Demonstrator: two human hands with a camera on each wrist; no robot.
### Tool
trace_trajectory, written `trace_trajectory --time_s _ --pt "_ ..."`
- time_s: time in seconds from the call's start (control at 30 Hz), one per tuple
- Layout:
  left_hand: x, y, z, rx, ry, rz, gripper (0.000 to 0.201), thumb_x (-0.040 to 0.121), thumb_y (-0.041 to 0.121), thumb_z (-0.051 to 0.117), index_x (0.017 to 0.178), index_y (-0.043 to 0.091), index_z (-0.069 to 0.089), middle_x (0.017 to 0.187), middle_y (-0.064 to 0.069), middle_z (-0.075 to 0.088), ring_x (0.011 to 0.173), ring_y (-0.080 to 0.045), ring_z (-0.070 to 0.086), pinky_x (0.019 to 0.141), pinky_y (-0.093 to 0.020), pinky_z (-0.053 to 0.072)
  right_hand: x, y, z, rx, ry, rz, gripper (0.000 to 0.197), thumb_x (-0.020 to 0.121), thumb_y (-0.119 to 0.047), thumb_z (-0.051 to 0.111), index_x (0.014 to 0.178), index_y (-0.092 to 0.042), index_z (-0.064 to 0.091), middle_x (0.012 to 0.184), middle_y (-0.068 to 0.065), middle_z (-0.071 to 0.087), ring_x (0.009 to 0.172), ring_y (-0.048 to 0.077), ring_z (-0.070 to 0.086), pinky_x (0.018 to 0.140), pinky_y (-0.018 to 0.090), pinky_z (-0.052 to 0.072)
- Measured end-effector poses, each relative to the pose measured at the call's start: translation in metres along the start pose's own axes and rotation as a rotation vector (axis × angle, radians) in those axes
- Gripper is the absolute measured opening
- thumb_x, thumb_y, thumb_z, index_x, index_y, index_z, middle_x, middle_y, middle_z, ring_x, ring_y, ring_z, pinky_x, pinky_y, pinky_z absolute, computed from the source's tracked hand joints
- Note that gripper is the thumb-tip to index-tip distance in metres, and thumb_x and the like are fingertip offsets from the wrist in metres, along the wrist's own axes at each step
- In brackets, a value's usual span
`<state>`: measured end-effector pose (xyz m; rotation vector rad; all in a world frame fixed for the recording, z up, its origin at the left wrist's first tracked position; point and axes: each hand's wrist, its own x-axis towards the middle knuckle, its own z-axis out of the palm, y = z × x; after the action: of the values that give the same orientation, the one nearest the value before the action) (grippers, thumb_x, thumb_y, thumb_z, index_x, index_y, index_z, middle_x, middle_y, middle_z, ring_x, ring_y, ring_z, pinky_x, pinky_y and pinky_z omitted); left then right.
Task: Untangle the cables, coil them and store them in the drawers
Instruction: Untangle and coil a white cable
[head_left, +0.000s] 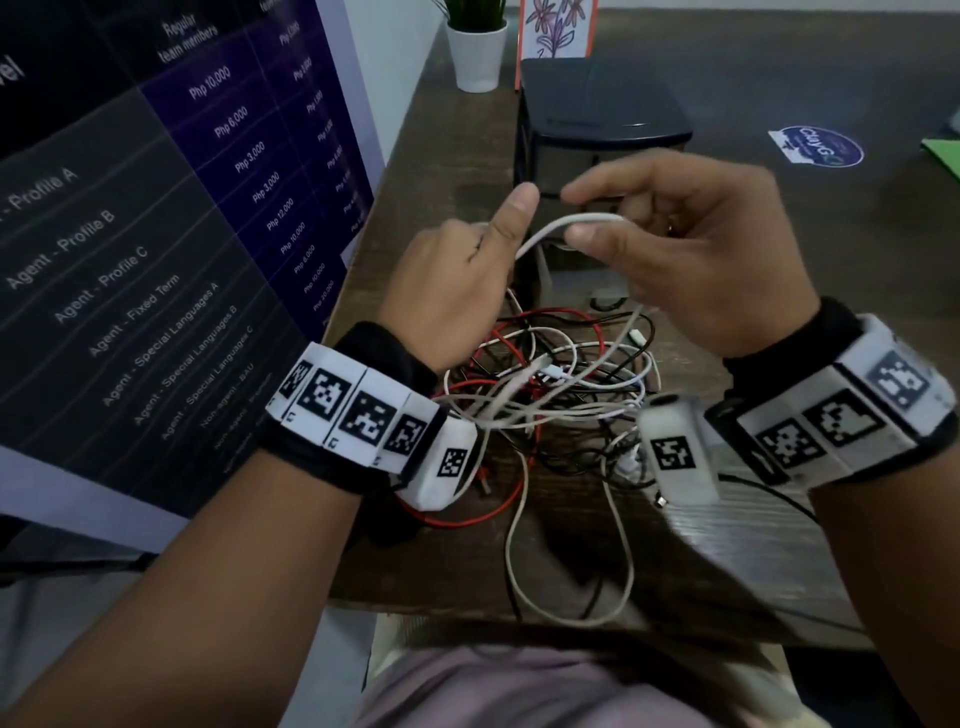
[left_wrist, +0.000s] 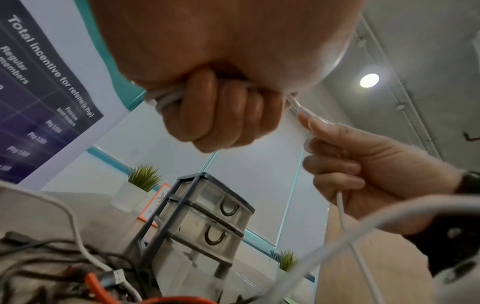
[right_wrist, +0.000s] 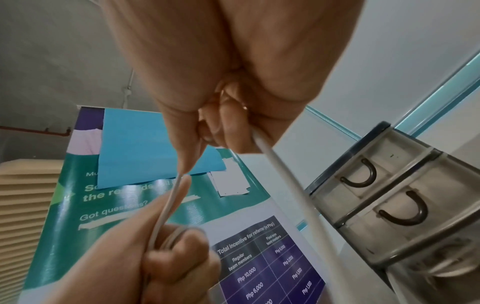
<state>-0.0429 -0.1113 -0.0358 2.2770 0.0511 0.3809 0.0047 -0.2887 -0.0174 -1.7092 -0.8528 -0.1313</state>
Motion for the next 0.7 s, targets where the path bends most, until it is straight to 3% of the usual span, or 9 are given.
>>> trace_trajectory --time_s 0.07,0.2,0.3,0.37,0.43,0.5,0.53,0.6,0.7 --pt "-0.003 -0.002 0.001 -0.068 -0.049 -0.039 0.082 0.099 0.061 0.029 0.062 -0.009 0.051 0.056 -0.018 0.05 0.052 -0.026 0.05 0.059 -0.044 0.042 0.004 0.001 -0.005 -0.005 -0.025 0.006 0.021 0.082 -0.017 0.079 0.101 -0.021 0.07 0.065 0.013 0.054 0.05 0.003 0.045 0.051 0.014 0.038" --pt "-0.009 0.0 0.002 -0.191 -0.224 -0.052 0.071 0.09 0.067 0.043 0.049 0.009 0.039 0.049 -0.007 0.029 0.041 -0.016 0.027 0.049 -0.031 0.025 0.013 0.006 -0.014 0.073 0.044 0.014 0.02 0.082 -0.015 0.078 0.098 -0.016 0.067 0.074 0.009 0.057 0.054 0.004 0.048 0.05 0.013 0.038" --pt "-0.013 0.008 0.006 -0.358 -0.37 0.011 0.066 0.095 0.05 0.054 0.045 0.011 0.034 0.045 -0.007 0.027 0.041 -0.021 0.024 0.047 -0.029 0.022 0.017 0.014 -0.013 0.065 0.134 0.004 0.019 0.08 -0.02 0.081 0.091 -0.018 0.065 0.074 0.01 0.063 0.057 0.004 0.053 0.052 0.013 0.041" --pt "-0.014 0.016 0.008 -0.584 -0.418 0.027 0.061 0.098 0.039 0.046 0.043 0.017 0.033 0.044 -0.004 0.024 0.041 -0.02 0.019 0.044 -0.027 0.019 0.017 0.019 -0.007 0.044 0.161 0.029 0.018 0.078 -0.028 0.082 0.085 -0.021 0.066 0.074 0.016 0.066 0.058 0.007 0.055 0.052 0.014 0.042" --pt "-0.012 0.023 0.005 -0.787 -0.403 0.036 0.058 0.098 0.035 0.038 0.042 0.02 0.033 0.044 0.0 0.021 0.041 -0.016 0.016 0.043 -0.026 0.014 0.014 0.024 0.001 0.016 0.121 0.074 0.016 0.081 -0.031 0.079 0.082 -0.018 0.069 0.074 0.017 0.069 0.061 0.011 0.058 0.054 0.018 0.045" --pt "-0.009 0.026 0.0 -0.949 -0.383 0.062 0.057 0.098 0.033 0.034 0.042 0.021 0.035 0.045 0.001 0.019 0.04 -0.013 0.014 0.043 -0.022 0.013 0.008 0.027 0.009 -0.04 0.018 0.098 0.013 0.09 -0.023 0.07 0.079 -0.016 0.068 0.061 -0.009 0.066 0.056 -0.001 0.053 0.054 0.013 0.041" --pt "-0.007 0.027 -0.003 -1.022 -0.371 0.078 0.056 0.097 0.033 0.032 0.043 0.02 0.036 0.045 0.001 0.02 0.039 -0.013 0.015 0.043 -0.021 0.013 0.005 0.027 0.012 -0.068 -0.024 0.106 0.02 0.094 -0.02 0.065 0.075 -0.016 0.066 0.054 -0.015 0.06 0.051 -0.003 0.049 0.052 0.009 0.036" --pt "-0.004 0.028 -0.009 -1.177 -0.333 0.116 0.051 0.095 0.031 0.028 0.048 0.018 0.04 0.047 0.001 0.023 0.04 -0.013 0.019 0.041 -0.023 0.015 -0.003 0.028 0.018 -0.086 -0.085 0.131 0.026 0.098 -0.022 0.059 0.073 -0.018 0.065 0.052 -0.014 0.055 0.047 0.0 0.044 0.048 0.011 0.032" --pt "-0.001 0.031 -0.015 -1.3 -0.215 0.208 0.036 0.094 0.024 0.024 0.064 0.012 0.041 0.057 0.001 0.03 0.048 -0.015 0.027 0.046 -0.028 0.024 -0.012 0.024 0.027 -0.1 -0.201 0.161 0.016 0.1 -0.025 0.054 0.091 -0.026 0.068 0.06 -0.003 0.058 0.048 0.002 0.047 0.05 0.016 0.034"
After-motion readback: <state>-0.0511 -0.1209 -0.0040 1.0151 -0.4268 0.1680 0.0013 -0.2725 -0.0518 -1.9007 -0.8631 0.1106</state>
